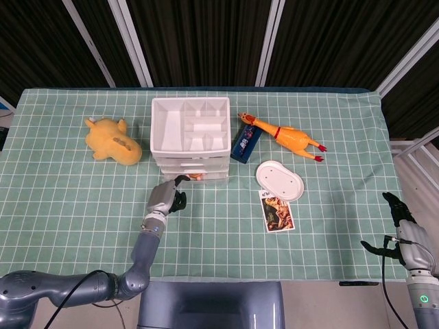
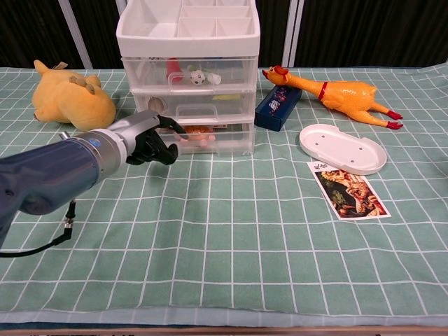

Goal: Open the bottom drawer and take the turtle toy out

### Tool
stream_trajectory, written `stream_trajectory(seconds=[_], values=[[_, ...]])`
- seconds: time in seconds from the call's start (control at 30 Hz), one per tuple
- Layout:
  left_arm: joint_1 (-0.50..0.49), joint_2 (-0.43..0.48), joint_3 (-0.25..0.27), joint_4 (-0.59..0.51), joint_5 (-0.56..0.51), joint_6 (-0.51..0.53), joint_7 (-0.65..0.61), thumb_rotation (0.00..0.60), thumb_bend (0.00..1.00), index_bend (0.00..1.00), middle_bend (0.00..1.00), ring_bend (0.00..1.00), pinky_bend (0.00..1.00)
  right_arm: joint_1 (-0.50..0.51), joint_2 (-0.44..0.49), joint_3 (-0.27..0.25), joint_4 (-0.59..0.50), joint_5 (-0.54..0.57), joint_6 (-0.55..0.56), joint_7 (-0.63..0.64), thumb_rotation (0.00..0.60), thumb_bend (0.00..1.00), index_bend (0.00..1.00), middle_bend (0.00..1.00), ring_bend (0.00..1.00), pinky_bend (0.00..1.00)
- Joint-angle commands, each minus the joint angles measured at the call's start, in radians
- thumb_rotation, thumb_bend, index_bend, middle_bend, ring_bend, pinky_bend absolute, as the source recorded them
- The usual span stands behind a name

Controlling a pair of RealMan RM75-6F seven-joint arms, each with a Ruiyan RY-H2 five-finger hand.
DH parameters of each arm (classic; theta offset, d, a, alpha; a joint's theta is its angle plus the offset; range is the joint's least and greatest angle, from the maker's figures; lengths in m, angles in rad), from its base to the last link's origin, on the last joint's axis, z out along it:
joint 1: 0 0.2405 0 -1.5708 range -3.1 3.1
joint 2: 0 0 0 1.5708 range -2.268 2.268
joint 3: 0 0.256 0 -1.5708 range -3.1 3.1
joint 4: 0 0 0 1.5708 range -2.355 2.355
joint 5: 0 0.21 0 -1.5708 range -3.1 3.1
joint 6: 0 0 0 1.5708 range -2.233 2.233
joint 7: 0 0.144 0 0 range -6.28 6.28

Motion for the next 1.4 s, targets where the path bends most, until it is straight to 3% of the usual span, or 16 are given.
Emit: stream_trajectory(seconds=[0.03,0.4,0.97,1.23,1.4], values=[[0.001,0.005,0.001,-0.009,-0.012,-0.001,0.010,0.600,0.64,0.28,0.95,0.96,1.00,0.000,0.000,0.000,0.000,0.000,0.000,0.000,0.600,0.13,0.00,0.00,0.00,0.18],[0.033,0.056,0.038,-0.113,-0.032,0.010,0.039,0.600,0.64,0.46,0.97,0.97,1.00,-0.001,0.000,0.000,0.000,-0.001,0.002,-0.001,0.600,0.13,0.00,0.00,0.00,0.18],[0.094,0.174,0.123,-0.314,-0.034,0.038,0.061,0.600,0.63,0.46,0.97,0.97,1.00,-0.001,-0.002,0.000,-0.003,0.001,0.005,-0.011,0.600,0.13,0.00,0.00,0.00,0.18],[0.096,0.181,0.136,-0.315,0.006,0.054,0.063,0.600,0.36,0.34,0.96,0.97,1.00,-0.001,-0.002,0.001,-0.003,0.003,0.004,-0.009,0.600,0.13,0.00,0.00,0.00,0.18],[0.071,0.189,0.113,-0.313,0.036,0.072,0.094,0.600,0.33,0.33,0.96,0.97,1.00,-0.001,-0.002,0.001,-0.003,0.003,0.003,-0.008,0.600,0.13,0.00,0.00,0.00,0.18]])
